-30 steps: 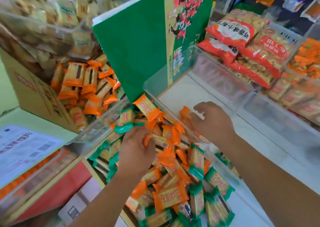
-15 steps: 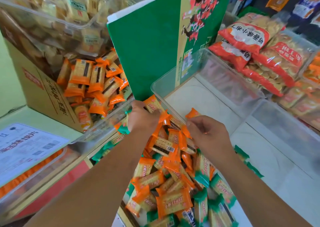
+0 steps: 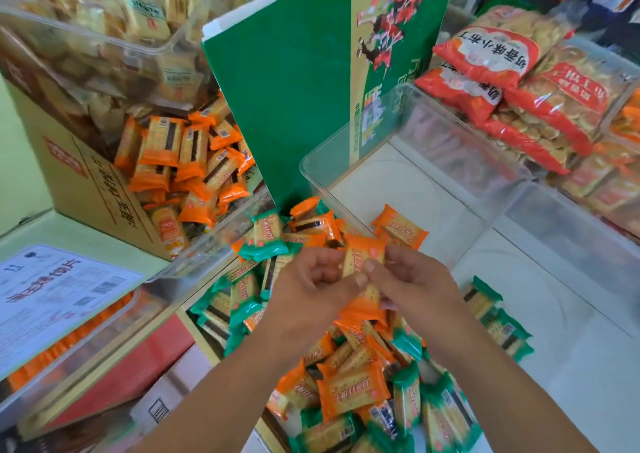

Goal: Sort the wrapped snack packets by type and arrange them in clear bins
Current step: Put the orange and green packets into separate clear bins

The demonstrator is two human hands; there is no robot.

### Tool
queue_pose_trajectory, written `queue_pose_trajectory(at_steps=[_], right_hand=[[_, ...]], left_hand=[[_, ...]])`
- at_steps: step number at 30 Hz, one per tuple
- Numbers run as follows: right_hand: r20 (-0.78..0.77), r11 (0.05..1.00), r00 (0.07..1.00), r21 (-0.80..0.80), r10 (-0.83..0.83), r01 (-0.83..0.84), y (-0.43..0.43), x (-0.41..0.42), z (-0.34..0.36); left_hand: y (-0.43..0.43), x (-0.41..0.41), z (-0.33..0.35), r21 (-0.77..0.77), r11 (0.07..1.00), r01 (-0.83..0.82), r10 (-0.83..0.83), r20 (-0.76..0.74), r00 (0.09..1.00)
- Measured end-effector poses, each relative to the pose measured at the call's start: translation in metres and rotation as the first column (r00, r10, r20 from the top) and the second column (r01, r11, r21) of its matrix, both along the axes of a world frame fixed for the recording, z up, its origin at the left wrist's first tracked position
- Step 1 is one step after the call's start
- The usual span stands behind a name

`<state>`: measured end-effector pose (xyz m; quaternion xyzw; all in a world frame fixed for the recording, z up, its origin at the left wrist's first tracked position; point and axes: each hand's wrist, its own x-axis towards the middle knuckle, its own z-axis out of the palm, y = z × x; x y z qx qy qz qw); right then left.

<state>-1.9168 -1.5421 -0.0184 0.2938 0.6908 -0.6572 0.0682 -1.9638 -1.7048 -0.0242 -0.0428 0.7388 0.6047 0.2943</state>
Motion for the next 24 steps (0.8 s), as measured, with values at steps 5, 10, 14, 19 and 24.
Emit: queue_pose_trajectory(at_steps=[5, 10, 14, 19, 24], right_hand=[[0.048, 0.97, 0.97, 0.06, -0.239, 0.236, 0.01, 0.041, -0.014], [0.021, 0.972, 0.974, 0.074, -0.226, 0.224, 0.011, 0.06, -0.006], [-0.008, 0.961, 0.965, 0.087, -0.263, 0.263, 0.012, 0.066, -0.004], [0.011, 0.958, 0.96, 0.064, -0.28, 0.279, 0.002, 0.058, -0.003], [0.032, 0.971, 0.97, 0.029, -0.239, 0.238, -0.006, 0.052, 0.004]], left_hand=[[-0.026, -0.011, -0.052, -0.594, 0.759, 0.265, -0.585, -0.446, 0.677], [-0.031, -0.037, -0.084, -0.791, 0.518, 0.326, -0.826, -0.363, 0.431], [-0.024, -0.033, -0.063, -0.648, 0.743, 0.167, -0.627, -0.585, 0.516], [0.006, 0.012, -0.021, -0.258, 0.961, 0.099, -0.163, -0.241, 0.957], [0.022, 0.041, -0.016, -0.174, 0.979, 0.11, -0.158, -0.292, 0.943]])
